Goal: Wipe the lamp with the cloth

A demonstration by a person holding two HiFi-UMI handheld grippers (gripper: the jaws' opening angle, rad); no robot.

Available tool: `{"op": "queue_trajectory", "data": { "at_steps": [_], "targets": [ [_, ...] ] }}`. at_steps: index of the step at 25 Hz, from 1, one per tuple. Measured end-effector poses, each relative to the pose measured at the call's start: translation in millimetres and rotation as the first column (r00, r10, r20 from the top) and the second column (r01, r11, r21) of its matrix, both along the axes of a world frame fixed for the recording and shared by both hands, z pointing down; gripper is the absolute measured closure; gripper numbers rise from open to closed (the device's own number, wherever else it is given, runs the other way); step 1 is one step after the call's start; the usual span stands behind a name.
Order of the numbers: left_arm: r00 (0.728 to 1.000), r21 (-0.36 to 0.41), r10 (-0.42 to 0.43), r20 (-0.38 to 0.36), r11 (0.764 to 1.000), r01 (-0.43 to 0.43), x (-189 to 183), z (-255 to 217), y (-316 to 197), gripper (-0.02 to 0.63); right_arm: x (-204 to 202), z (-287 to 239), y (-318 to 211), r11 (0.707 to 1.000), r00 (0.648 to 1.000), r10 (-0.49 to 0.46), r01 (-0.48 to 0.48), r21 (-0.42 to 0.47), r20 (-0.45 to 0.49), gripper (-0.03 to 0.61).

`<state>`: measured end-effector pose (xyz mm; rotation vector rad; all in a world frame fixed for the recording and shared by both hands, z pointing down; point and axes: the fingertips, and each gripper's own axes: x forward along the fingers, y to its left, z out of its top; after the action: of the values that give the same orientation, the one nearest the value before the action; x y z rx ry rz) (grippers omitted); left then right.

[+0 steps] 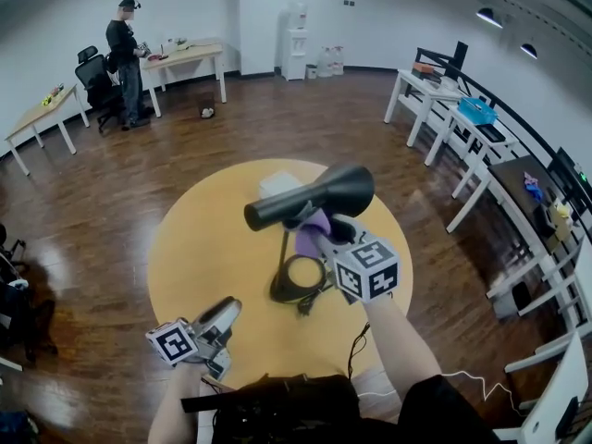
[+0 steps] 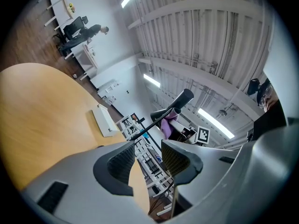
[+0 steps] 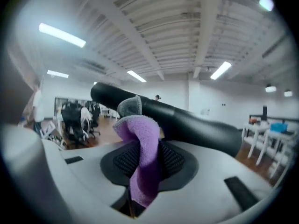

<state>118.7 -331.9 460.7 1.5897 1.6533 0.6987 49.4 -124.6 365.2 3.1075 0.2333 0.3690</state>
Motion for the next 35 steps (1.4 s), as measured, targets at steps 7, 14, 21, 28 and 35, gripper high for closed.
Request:
{"op": "queue_trajectory", "data": {
  "at_steps": [7,14,21,28,35],
  "targets": [
    [1.0,-0.004,0.011,0.014,1.0,-0.011,-3,2,0,0.439,-5,4,17,0.706,0.962,0.105,0.106,0.701,-0.251,0.479],
    [1.0,-0.007,0.015,0.01,1.0,-0.015,-3,2,0,0.439,-21,42,40,0.484,0.922,0.288,0.092,0.87,-0.258,0.477],
    [1.0,-0.002,0.018,0.017,1.0,-0.018,-2,6,0,0.439,-20,58,40,0.55,0.945,0.248,0.043,0.834,-0.212,0.479],
    [1.0,-0.01,0.028,0.008,1.0,-0.028,-5,3,2,0.439,20,30,-4,0.888,0.997,0.029,0.006,0.459,-0.069,0.478],
    [1.0,-0.007,0.011,0.011,1.0,-0.011,-4,6,-3,0.439,14,17,6,0.792,0.988,0.047,0.053,0.608,-0.147,0.479]
  ]
}}
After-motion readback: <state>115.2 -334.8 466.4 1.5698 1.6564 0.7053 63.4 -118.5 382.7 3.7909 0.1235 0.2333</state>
